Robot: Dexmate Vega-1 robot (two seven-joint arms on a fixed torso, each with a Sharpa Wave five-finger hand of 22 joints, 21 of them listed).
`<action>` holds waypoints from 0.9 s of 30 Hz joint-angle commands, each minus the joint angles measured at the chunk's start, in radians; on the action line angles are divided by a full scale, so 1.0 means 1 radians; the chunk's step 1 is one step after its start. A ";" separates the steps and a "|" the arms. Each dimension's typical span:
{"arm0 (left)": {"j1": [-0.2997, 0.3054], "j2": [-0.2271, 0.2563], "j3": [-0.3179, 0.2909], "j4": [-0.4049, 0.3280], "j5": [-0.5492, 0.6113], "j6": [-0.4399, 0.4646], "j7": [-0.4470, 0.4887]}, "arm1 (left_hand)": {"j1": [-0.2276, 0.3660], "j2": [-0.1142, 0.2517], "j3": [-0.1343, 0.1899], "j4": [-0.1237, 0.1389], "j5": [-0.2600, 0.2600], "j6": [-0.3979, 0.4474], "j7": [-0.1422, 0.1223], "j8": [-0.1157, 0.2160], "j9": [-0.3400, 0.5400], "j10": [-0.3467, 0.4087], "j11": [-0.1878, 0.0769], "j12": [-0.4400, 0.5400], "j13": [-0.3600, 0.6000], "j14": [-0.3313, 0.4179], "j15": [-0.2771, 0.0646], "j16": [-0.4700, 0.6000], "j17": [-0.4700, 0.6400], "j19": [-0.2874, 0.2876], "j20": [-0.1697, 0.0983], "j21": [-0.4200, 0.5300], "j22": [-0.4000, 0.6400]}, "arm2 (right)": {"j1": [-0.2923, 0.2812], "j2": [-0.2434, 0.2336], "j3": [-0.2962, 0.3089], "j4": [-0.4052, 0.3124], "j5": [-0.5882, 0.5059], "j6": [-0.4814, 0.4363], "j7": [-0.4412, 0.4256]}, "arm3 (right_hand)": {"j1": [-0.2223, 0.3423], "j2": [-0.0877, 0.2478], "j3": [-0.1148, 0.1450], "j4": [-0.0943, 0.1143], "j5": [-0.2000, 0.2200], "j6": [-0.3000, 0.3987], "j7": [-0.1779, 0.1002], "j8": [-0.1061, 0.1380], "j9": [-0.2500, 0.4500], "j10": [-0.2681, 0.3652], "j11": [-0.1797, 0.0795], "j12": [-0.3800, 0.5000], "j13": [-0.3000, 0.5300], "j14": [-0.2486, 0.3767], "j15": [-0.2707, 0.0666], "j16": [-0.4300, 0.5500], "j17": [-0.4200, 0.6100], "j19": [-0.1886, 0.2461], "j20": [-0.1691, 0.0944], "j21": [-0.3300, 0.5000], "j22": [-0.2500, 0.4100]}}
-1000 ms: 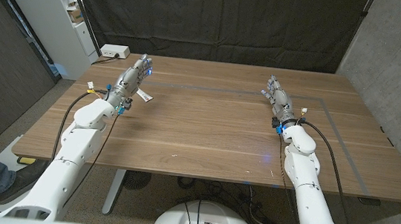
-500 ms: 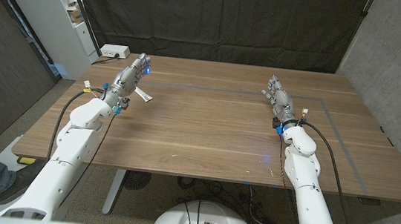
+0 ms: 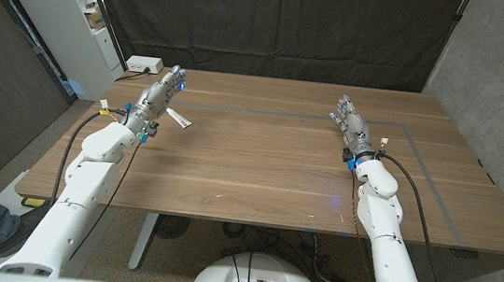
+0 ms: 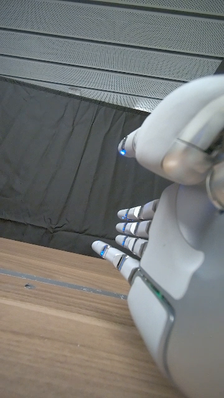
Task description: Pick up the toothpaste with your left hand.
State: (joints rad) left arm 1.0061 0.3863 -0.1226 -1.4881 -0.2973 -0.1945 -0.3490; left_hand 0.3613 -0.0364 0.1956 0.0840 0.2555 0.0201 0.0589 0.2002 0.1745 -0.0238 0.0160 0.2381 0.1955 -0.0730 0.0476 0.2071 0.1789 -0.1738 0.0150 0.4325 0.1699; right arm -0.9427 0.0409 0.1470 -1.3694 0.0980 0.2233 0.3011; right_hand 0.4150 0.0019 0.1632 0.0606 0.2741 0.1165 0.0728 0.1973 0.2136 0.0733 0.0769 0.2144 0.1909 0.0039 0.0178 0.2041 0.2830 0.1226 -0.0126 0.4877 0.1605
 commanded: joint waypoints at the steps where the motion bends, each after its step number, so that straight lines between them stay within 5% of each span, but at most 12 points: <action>1: 0.003 0.008 -0.016 0.009 0.003 -0.019 -0.001 | 0.004 0.005 0.000 -0.006 0.003 0.005 0.002 0.006 0.004 0.002 -0.003 0.005 0.000 0.004 0.001 0.002 0.004 -0.040 0.007 -0.003 0.003 | 0.000 0.001 -0.008 0.000 0.001 0.004 -0.005 | 0.001 0.005 0.001 -0.004 0.009 0.011 -0.002 0.005 0.002 0.009 -0.004 -0.001 0.000 0.004 0.002 0.007 -0.001 0.012 -0.002 -0.005 0.004; 27: 0.021 0.042 -0.052 -0.009 0.084 -0.052 0.062 | 0.013 0.007 0.000 -0.015 0.004 0.026 -0.004 0.007 0.005 0.019 -0.010 0.006 0.000 0.018 -0.005 0.001 0.004 -0.034 0.008 -0.016 0.004 | 0.017 0.013 -0.025 0.024 -0.018 0.024 -0.023 | -0.001 0.007 0.000 -0.007 0.011 0.015 -0.005 0.004 -0.006 0.016 -0.008 -0.003 0.000 0.011 -0.001 0.008 -0.010 0.023 0.000 -0.019 0.004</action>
State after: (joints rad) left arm 1.0236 0.4099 -0.1609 -1.4888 -0.2673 -0.2201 -0.3274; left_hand 0.3652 -0.0325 0.1959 0.0757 0.2555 0.0378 0.0517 0.2002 0.1745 -0.0130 0.0053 0.2380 0.1956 -0.0596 0.0465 0.2071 0.1789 -0.1702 0.0185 0.4210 0.1698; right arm -0.9349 0.0483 0.1278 -1.3577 0.0872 0.2388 0.2834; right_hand 0.4150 0.0018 0.1602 0.0577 0.2813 0.1233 0.0660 0.1973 0.2056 0.0787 0.0715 0.2147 0.1909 0.0092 0.0123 0.2041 0.2738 0.1368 -0.0126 0.4722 0.1605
